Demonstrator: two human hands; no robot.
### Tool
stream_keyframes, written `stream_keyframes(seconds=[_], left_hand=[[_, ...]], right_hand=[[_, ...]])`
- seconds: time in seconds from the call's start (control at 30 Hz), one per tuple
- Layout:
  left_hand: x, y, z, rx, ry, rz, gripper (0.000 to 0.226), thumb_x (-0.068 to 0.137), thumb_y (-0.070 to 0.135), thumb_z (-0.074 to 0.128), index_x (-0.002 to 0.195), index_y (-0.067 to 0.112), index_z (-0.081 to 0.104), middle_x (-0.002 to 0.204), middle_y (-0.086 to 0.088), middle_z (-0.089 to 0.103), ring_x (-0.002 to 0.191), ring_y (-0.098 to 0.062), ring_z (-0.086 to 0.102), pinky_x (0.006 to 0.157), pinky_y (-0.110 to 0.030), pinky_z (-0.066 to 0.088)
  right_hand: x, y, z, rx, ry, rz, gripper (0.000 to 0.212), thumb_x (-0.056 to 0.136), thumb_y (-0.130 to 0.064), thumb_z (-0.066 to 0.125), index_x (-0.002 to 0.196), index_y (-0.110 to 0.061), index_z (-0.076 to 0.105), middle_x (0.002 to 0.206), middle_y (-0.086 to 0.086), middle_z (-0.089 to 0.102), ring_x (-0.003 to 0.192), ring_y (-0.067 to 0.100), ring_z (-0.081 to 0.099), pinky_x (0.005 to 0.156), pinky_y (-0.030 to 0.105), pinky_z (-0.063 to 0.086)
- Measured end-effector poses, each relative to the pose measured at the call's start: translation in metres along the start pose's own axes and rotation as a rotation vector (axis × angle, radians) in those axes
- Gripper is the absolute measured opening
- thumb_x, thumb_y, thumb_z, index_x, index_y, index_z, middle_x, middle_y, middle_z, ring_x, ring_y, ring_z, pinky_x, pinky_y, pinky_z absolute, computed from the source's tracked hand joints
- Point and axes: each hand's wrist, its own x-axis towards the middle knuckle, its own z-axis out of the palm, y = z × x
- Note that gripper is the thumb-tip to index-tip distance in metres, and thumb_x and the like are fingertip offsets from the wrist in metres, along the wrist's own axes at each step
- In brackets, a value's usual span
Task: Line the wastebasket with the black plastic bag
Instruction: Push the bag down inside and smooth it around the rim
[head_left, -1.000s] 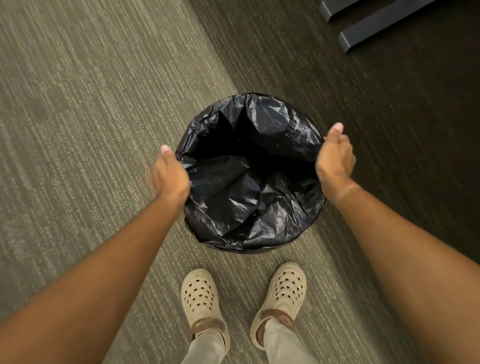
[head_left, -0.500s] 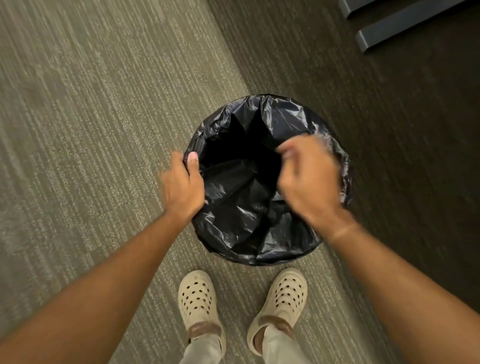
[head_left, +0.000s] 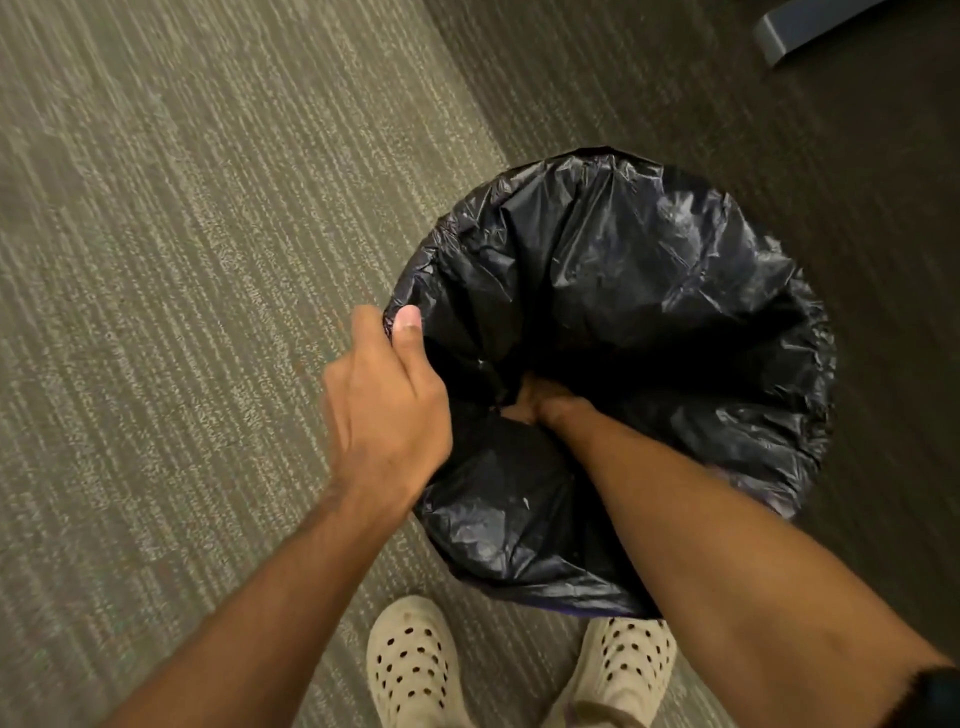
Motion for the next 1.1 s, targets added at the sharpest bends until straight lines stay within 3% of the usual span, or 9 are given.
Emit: stream_keyframes(seconds=[0.13,0.27,0.4,0.53,0.67,0.77,0.83,0.97,1.1], left_hand=[[0.001,0.000,-0.002,-0.002,-0.020,-0.035,0.032,0.102,0.035,0.030,0.085,0.010,0.040,0.055,0.003,0.042,0.048,-0.010,0.039,0.051,-0.009,0.034],[0.000,0.000,-0.002,-0.023,-0.038,-0.033,0.032,0.102,0.035,0.030,0.087,0.010,0.043,0.053,0.005,0.040,0.044,-0.010,0.036,0.047,-0.012,0.037],[0.000,0.000,-0.002,-0.024,-0.044,-0.036,0.031,0.103,0.036,0.030,0.089,0.011,0.043,0.053,0.006,0.039,0.043,-0.009,0.035,0.039,-0.018,0.036],[0.000,0.001,-0.002,0.024,-0.030,-0.038,0.031,0.102,0.038,0.029,0.089,0.013,0.042,0.052,0.006,0.040,0.042,-0.009,0.036,0.040,-0.024,0.025],[-0.002,0.003,-0.004,0.032,-0.026,-0.024,0.028,0.102,0.036,0.030,0.089,0.014,0.041,0.052,0.006,0.040,0.043,-0.009,0.037,0.042,-0.026,0.027],[-0.001,0.002,-0.005,0.052,-0.025,-0.026,0.027,0.102,0.037,0.029,0.089,0.015,0.039,0.052,0.006,0.040,0.043,-0.009,0.037,0.043,-0.025,0.024],[-0.001,0.002,-0.004,0.066,-0.012,-0.035,0.027,0.102,0.038,0.030,0.089,0.016,0.038,0.052,0.007,0.039,0.043,-0.008,0.037,0.043,-0.025,0.021],[-0.003,0.005,-0.004,0.106,0.009,-0.042,0.025,0.102,0.037,0.030,0.089,0.017,0.036,0.051,0.009,0.037,0.042,-0.006,0.034,0.044,-0.023,0.019],[0.000,0.002,-0.002,0.074,-0.026,-0.054,0.026,0.102,0.039,0.027,0.092,0.017,0.036,0.053,0.006,0.042,0.044,-0.012,0.040,0.046,-0.020,0.025]], right_hand=[[-0.015,-0.004,-0.036,0.280,0.136,-0.019,0.047,0.098,-0.029,0.045,0.138,-0.004,0.046,0.144,0.018,0.046,0.131,0.032,0.045,0.103,0.031,0.037],[-0.025,0.015,-0.072,0.595,0.225,0.024,0.047,0.101,-0.028,0.040,0.140,-0.001,0.040,0.146,0.018,0.043,0.132,0.031,0.043,0.097,0.031,0.040],[-0.030,-0.009,-0.067,0.527,0.173,0.010,0.045,0.102,-0.032,0.035,0.139,-0.009,0.044,0.147,0.013,0.043,0.128,0.029,0.045,0.105,0.033,0.034],[-0.034,-0.030,-0.051,0.572,0.206,0.033,0.042,0.103,-0.017,0.029,0.140,0.001,0.040,0.148,0.020,0.040,0.135,0.032,0.038,0.111,0.033,0.028],[-0.063,-0.053,0.001,0.393,-0.043,-0.055,0.043,0.104,-0.014,0.030,0.142,0.005,0.032,0.151,0.021,0.033,0.139,0.034,0.032,0.112,0.034,0.021],[-0.071,-0.049,0.002,0.296,0.157,-0.111,0.045,0.103,-0.028,0.028,0.143,-0.008,0.036,0.149,0.024,0.036,0.135,0.041,0.035,0.110,0.043,0.028],[-0.078,-0.029,-0.009,-0.010,0.209,-0.062,0.052,0.100,-0.037,0.029,0.147,-0.017,0.028,0.154,0.023,0.025,0.138,0.042,0.029,0.112,0.045,0.025],[-0.107,0.028,-0.009,-0.585,-0.280,0.085,0.071,0.096,-0.060,0.023,0.152,-0.017,0.019,0.161,0.013,0.014,0.146,0.033,0.016,0.117,0.040,0.016],[-0.119,0.033,-0.023,-0.697,0.139,-0.142,0.058,0.098,-0.051,0.030,0.146,-0.019,0.035,0.153,0.021,0.030,0.139,0.038,0.027,0.113,0.041,0.021]])
